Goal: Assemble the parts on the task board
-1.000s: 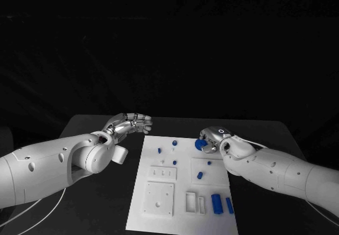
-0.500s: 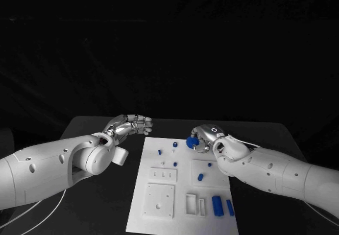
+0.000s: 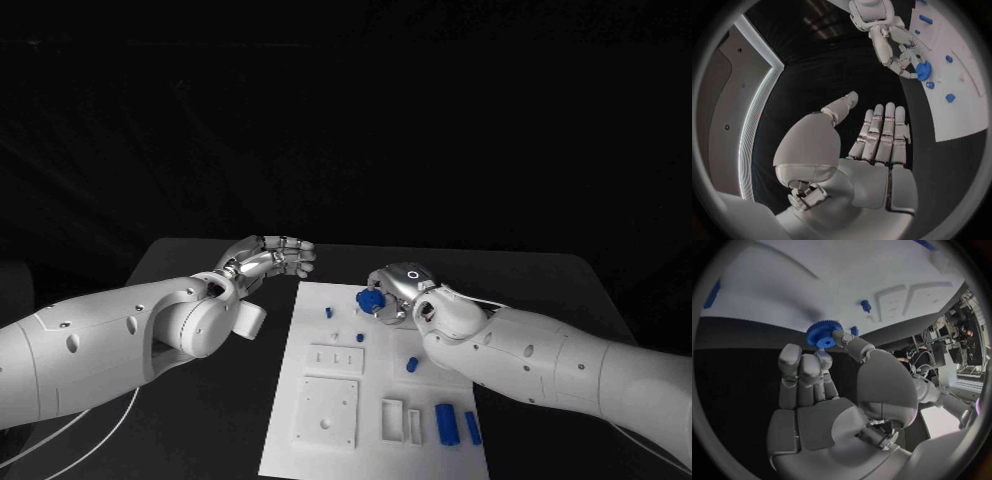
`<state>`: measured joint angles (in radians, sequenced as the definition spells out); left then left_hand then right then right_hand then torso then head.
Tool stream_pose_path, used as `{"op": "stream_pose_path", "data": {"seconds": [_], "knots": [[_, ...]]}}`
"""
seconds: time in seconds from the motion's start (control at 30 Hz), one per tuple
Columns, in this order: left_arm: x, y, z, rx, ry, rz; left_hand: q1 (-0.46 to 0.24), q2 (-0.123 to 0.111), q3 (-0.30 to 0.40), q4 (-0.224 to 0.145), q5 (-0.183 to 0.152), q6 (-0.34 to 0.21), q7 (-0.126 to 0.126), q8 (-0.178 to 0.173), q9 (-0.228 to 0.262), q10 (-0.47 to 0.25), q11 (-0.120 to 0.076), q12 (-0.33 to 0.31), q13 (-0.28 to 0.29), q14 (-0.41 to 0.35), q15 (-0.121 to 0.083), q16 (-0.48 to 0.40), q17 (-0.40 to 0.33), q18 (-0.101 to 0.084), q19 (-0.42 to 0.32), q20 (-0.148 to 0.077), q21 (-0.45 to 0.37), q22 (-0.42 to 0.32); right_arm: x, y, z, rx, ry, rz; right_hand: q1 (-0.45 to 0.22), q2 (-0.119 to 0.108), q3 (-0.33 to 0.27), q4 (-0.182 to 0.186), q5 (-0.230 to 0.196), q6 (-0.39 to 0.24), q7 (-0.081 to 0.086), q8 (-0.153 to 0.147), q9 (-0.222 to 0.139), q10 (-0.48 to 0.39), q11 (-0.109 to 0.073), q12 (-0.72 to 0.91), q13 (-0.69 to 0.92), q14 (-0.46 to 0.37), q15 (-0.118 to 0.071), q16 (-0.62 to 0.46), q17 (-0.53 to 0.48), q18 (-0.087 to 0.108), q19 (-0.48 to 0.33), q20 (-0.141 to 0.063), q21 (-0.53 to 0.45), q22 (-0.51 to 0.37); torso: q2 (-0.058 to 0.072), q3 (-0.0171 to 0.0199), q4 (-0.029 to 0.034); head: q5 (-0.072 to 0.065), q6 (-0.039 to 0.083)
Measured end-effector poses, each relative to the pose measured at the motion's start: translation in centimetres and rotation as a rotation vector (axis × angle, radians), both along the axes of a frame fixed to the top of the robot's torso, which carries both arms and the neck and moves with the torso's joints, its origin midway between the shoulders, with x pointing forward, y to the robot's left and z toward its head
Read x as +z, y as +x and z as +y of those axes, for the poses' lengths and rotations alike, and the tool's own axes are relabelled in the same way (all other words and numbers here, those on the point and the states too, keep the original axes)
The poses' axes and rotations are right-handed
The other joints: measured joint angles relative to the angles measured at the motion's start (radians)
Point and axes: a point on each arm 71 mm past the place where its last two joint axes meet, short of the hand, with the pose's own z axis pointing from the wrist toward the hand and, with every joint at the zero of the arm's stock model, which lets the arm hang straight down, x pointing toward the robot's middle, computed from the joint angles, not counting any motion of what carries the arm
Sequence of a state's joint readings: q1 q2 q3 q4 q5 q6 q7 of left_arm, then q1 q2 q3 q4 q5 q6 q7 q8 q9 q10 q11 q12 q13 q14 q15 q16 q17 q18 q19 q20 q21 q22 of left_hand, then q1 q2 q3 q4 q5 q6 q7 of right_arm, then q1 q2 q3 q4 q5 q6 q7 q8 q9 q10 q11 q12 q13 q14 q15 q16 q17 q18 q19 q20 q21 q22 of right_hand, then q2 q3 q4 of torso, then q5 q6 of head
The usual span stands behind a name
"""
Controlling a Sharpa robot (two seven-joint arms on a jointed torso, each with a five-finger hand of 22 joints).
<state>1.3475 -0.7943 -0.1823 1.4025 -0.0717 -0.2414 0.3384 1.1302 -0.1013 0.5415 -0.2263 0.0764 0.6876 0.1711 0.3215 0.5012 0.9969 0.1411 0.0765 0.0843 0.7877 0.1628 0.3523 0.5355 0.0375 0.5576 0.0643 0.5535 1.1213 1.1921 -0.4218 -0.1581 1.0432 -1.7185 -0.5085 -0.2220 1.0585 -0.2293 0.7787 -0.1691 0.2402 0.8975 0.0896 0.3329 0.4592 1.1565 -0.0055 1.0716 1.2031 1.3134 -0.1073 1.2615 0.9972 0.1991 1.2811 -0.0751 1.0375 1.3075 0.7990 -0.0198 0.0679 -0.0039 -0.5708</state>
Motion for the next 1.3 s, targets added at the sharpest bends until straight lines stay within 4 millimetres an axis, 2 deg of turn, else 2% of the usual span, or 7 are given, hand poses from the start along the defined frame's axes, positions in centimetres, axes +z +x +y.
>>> {"op": "stream_pose_path", "data": {"seconds": [0.27,0.53,1.3], "knots": [[0.0,0.0,-0.1,-0.001,0.000,0.000,-0.004,0.004,0.000,0.000,0.000,0.000,0.000,0.000,0.000,0.000,0.000,0.000,0.000,0.000,0.000,-0.004,0.001,0.000,0.000,0.000,0.000,0.000,-0.1,-0.1,1.3,0.021,-0.010,-0.002,-0.005,-0.005,0.000,0.000,-0.005,0.001,-0.001,-0.003,0.003,0.000,0.000,0.000,-0.001,0.000,0.000,0.000,0.000,0.000,0.000,0.000,0.000,0.000,0.001,-0.0012,0.0047,0.001,0.001],[0.0,0.1,-0.3,-0.004,-0.001,0.000,-0.004,0.004,0.000,0.000,0.000,0.000,0.000,0.000,0.000,0.000,0.000,0.000,0.000,0.000,0.000,-0.004,0.001,0.000,0.000,0.000,0.000,-0.001,-0.2,-0.1,2.2,0.025,-0.018,0.002,-0.005,-0.005,0.003,0.002,-0.005,0.001,-0.001,-0.005,0.002,0.000,0.000,0.000,-0.001,0.000,0.000,-0.004,0.000,0.000,0.001,0.002,0.000,0.000,0.001,-0.0026,0.0059,0.001,0.000],[0.0,0.2,-0.4,-0.006,-0.001,0.000,-0.008,0.000,0.000,0.000,0.000,0.000,0.000,0.000,0.000,0.000,0.000,0.000,0.000,0.000,0.000,-0.004,0.001,0.000,0.000,0.000,0.000,-0.001,-1.3,0.0,2.8,0.015,-0.047,0.028,-0.005,-0.005,-0.003,0.008,-0.012,0.001,-0.001,-0.012,-0.001,0.000,0.000,0.000,-0.004,0.002,0.002,-0.008,0.001,0.000,0.001,0.002,0.000,0.000,0.002,0.0006,0.0030,0.007,-0.003]]}}
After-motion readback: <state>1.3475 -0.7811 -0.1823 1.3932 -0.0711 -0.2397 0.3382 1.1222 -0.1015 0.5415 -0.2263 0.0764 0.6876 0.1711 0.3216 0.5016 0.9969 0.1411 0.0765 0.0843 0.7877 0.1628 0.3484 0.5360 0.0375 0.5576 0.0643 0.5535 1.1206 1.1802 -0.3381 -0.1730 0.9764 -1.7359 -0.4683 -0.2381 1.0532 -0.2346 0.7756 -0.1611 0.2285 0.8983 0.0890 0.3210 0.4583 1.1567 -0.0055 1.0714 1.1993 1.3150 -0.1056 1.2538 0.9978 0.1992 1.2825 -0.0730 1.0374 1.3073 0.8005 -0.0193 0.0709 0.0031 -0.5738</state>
